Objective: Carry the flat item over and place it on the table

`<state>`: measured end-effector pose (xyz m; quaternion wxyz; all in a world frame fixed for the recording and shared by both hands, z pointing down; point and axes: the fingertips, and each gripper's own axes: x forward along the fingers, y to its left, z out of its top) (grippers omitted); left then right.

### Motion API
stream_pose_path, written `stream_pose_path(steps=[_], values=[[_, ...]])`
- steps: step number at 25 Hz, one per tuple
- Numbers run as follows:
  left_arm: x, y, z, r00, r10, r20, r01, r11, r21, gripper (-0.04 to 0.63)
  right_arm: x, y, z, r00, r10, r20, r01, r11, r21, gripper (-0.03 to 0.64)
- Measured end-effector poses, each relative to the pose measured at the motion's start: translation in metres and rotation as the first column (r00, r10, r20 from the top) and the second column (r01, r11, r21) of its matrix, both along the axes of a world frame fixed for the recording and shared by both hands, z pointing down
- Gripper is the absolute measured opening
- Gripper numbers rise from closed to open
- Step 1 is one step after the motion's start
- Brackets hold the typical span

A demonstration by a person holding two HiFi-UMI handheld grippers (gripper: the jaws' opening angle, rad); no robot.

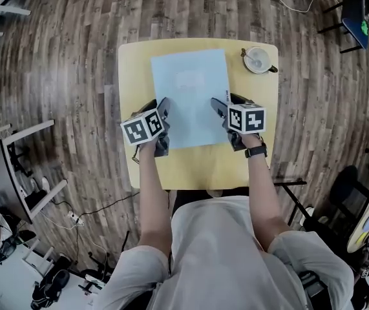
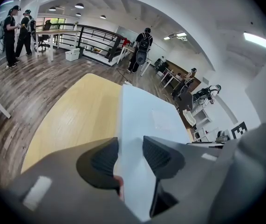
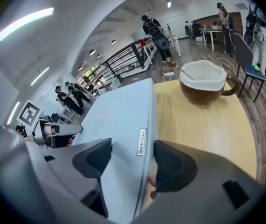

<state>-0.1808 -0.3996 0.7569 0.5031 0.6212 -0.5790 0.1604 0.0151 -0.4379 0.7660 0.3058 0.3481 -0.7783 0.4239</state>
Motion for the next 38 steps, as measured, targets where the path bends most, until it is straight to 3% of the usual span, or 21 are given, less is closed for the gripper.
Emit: stream_pose_path(steps=[6, 9, 11, 15, 20, 25, 30, 35, 38], values=[[-0.004, 0.003, 0.004, 1.000, -0.004, -0.023, 0.004, 1.000, 0.006, 0.183, -0.003, 0.003, 0.003, 1.000, 0.014, 0.003, -0.014, 1.000, 0.003, 0.285], [-0.003, 0.002, 0.002, 0.998, -0.002, -0.067, 0.003, 1.000, 0.022, 0.186, -0.002, 0.002, 0.001, 1.000, 0.016, 0.016, -0.016, 1.000, 0.020, 0.285], [-0.004, 0.002, -0.003, 0.995, 0.007, -0.095, -0.003, 0.999, 0.043, 0.186, 0.002, -0.003, -0.007, 1.000, 0.006, 0.010, -0.007, 0.997, 0.078, 0.285], [-0.009, 0.004, -0.035, 0.997, 0.014, -0.081, -0.005, 0.993, 0.115, 0.181, 0.012, -0.010, -0.042, 1.000, 0.022, 0.009, -0.023, 0.981, 0.192, 0.285], [-0.005, 0.008, -0.101, 1.000, 0.022, -0.004, -0.020, 0.965, 0.261, 0.168, 0.014, -0.006, -0.117, 0.998, 0.053, 0.021, -0.056, 0.930, 0.363, 0.285], [0.011, 0.019, -0.177, 0.996, 0.025, 0.091, -0.061, 0.905, 0.421, 0.140, 0.007, 0.010, -0.202, 0.995, 0.085, 0.060, -0.104, 0.834, 0.541, 0.221], [0.027, 0.038, -0.248, 0.987, 0.016, 0.158, -0.103, 0.819, 0.564, 0.095, -0.005, 0.042, -0.267, 0.996, 0.069, 0.061, -0.092, 0.735, 0.672, 0.184], [0.028, 0.059, -0.308, 0.972, -0.020, 0.236, -0.153, 0.710, 0.688, 0.067, -0.011, 0.069, -0.326, 0.989, 0.102, 0.108, -0.148, 0.624, 0.768, 0.109], [0.030, 0.074, -0.327, 0.959, -0.036, 0.282, -0.186, 0.672, 0.717, 0.049, -0.015, 0.087, -0.351, 0.987, 0.106, 0.122, -0.161, 0.573, 0.804, 0.081]])
